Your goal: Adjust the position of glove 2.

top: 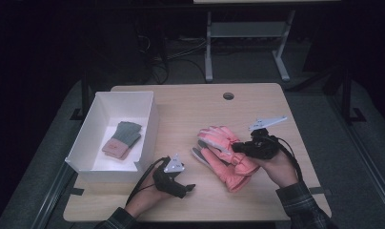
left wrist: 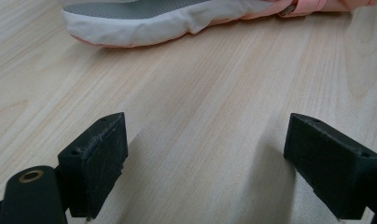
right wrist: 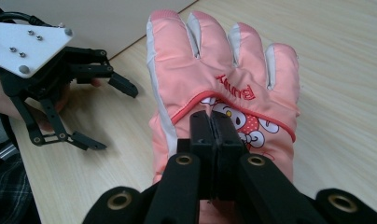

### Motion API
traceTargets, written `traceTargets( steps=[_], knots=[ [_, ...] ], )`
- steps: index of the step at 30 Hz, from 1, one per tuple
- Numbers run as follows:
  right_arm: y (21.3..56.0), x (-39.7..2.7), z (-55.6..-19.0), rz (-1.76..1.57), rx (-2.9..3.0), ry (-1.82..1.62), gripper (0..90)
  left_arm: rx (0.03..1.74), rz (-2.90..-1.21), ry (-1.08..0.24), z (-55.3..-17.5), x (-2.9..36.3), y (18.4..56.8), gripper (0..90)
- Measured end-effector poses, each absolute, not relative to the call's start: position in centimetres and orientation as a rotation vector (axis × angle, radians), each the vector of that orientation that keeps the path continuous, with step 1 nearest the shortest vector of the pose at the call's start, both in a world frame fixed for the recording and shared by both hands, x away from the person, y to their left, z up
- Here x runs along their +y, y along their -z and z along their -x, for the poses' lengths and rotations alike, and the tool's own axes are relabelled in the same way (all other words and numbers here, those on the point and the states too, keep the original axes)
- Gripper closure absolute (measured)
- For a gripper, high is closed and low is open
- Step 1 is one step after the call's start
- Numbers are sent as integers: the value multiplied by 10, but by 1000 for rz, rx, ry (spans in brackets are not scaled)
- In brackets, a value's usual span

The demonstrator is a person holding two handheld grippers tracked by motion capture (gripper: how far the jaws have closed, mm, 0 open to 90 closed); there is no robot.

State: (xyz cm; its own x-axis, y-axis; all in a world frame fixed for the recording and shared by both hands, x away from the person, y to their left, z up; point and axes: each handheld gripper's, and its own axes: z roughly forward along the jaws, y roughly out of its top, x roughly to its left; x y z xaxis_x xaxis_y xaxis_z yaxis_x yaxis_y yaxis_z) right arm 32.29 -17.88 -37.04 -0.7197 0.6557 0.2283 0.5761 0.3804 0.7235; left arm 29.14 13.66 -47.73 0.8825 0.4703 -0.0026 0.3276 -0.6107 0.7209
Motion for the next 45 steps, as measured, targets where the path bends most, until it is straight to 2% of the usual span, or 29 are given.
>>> traceTargets(
  steps=[17, 27, 29, 33, 36, 39, 41, 45],
  knots=[
    [387, -152, -325, -1135, 2579, -1194, 887, 573, -2276, -240, -291, 136, 477, 127],
    [406, -139, -327, -1132, 2645, -1088, 854, 566, -2281, -244, -292, 136, 477, 127],
    [408, -136, -327, -1113, 2658, -1065, 828, 568, -2278, -243, -292, 136, 478, 126],
    [402, -140, -325, -1100, 2633, -1133, 648, 580, -2269, -238, -291, 135, 478, 125],
    [392, -147, -324, -1092, 2601, -1182, 598, 588, -2277, -237, -292, 133, 477, 127],
    [383, -157, -324, -1076, 2556, -1237, 594, 596, -2293, -244, -293, 132, 475, 137],
    [379, -166, -325, -1083, 2532, -1258, 650, 595, -2300, -242, -293, 132, 473, 174],
    [377, -188, -327, -1110, 2490, -1273, 826, 603, -2312, -221, -293, 132, 467, 429]
  ],
)
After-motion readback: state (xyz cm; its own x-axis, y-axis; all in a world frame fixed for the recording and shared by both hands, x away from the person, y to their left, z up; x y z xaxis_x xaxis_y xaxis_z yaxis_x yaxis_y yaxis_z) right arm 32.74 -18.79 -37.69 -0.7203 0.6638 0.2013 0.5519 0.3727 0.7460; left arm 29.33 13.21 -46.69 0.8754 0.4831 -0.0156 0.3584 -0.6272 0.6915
